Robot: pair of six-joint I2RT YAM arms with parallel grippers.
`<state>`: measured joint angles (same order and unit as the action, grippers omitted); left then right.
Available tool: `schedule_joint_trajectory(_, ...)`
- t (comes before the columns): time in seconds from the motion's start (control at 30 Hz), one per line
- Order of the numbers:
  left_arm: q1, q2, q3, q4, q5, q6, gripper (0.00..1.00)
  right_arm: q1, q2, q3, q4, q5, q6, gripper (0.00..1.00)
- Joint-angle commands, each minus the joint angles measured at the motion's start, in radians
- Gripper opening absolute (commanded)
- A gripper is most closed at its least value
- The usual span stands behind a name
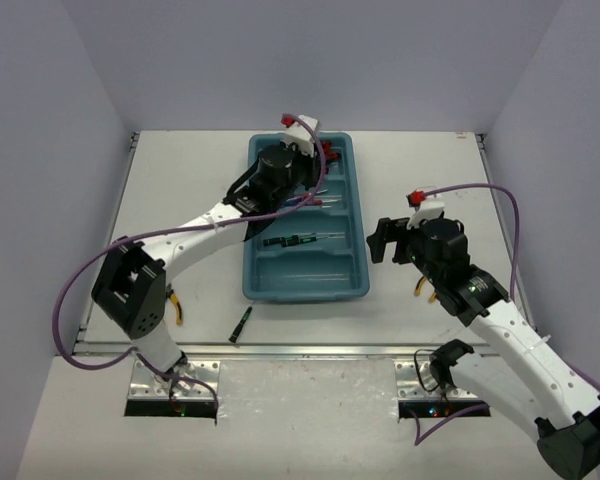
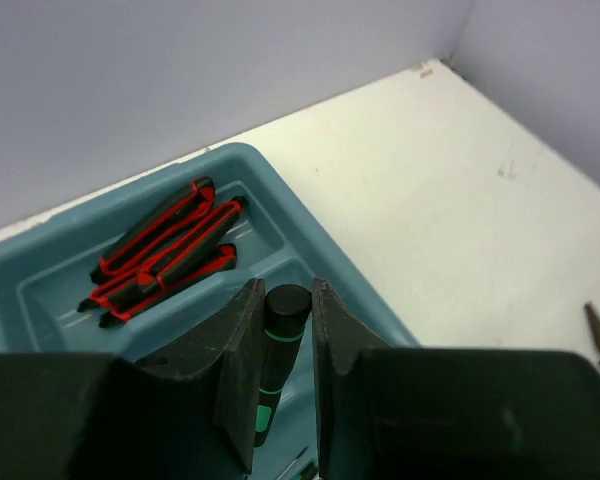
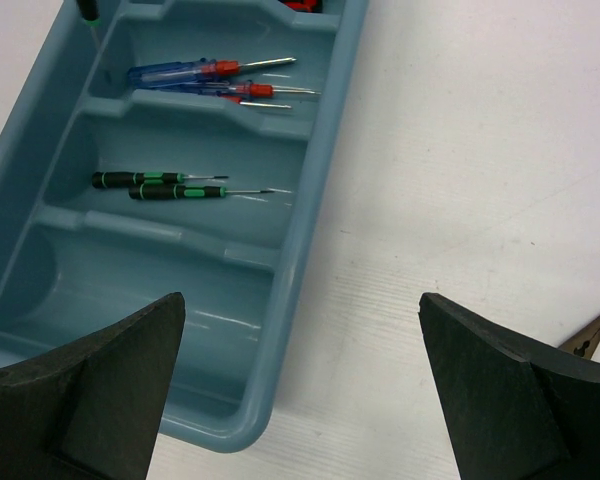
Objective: Sort the tools into containers
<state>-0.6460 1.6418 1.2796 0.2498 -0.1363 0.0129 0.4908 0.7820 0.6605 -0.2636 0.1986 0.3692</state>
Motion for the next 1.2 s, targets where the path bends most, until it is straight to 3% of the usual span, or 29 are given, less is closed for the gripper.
schedule_joint_trajectory(0.0, -0.006, -0.059, -0.056, -0.124, 0.174, 0.404, 0.00, -0.001, -0.017, 0.013, 0.030, 0.011, -0.005, 0.99)
schedule_joint_trajectory(0.17, -0.008, -0.016, -0.071, -0.249, 0.246, 0.571, 0.00, -0.001, -0.030, 0.008, 0.033, 0.021, -0.007, 0.99)
schedule_joint_trajectory(0.33, -0.017, 0.019, -0.091, -0.308, 0.330, 0.573, 0.00, 0.000, -0.036, 0.001, 0.037, 0.022, -0.010, 0.99)
schedule_joint_trajectory(0.4, -0.022, 0.035, -0.090, -0.312, 0.361, 0.568, 0.04, -0.001, -0.035, -0.002, 0.040, 0.024, -0.010, 0.99)
schedule_joint_trajectory(0.53, -0.026, 0.081, -0.032, -0.377, 0.386, 0.527, 0.38, 0.000, -0.033, -0.002, 0.040, 0.022, -0.012, 0.99)
schedule_joint_trajectory(0.67, -0.038, 0.026, -0.020, -0.361, 0.369, 0.467, 0.58, -0.001, -0.032, -0.004, 0.040, 0.025, -0.013, 0.99)
schedule_joint_trajectory(0.77, -0.045, -0.045, 0.002, -0.343, 0.348, 0.415, 0.67, 0.000, -0.027, -0.004, 0.042, 0.027, -0.015, 0.99)
schedule_joint_trajectory(0.87, -0.050, -0.121, 0.041, -0.342, 0.247, 0.306, 0.94, 0.000, -0.026, -0.004, 0.043, 0.029, -0.015, 0.99)
schedule_joint_trajectory(0.9, -0.050, -0.158, 0.062, -0.354, 0.163, 0.254, 0.98, 0.000, -0.028, -0.006, 0.043, 0.032, -0.016, 0.99)
schedule_joint_trajectory(1.0, -0.050, -0.245, 0.099, -0.433, -0.089, 0.040, 1.00, -0.001, -0.032, -0.008, 0.043, 0.049, -0.019, 0.99)
schedule_joint_trajectory(1.07, -0.047, -0.334, 0.098, -0.598, -0.240, -0.311, 1.00, -0.001, -0.035, -0.009, 0.043, 0.062, -0.019, 0.99)
schedule_joint_trajectory(1.17, -0.018, -0.441, 0.045, -0.714, -0.139, -0.396, 1.00, 0.000, -0.036, -0.007, 0.042, 0.061, -0.018, 0.99)
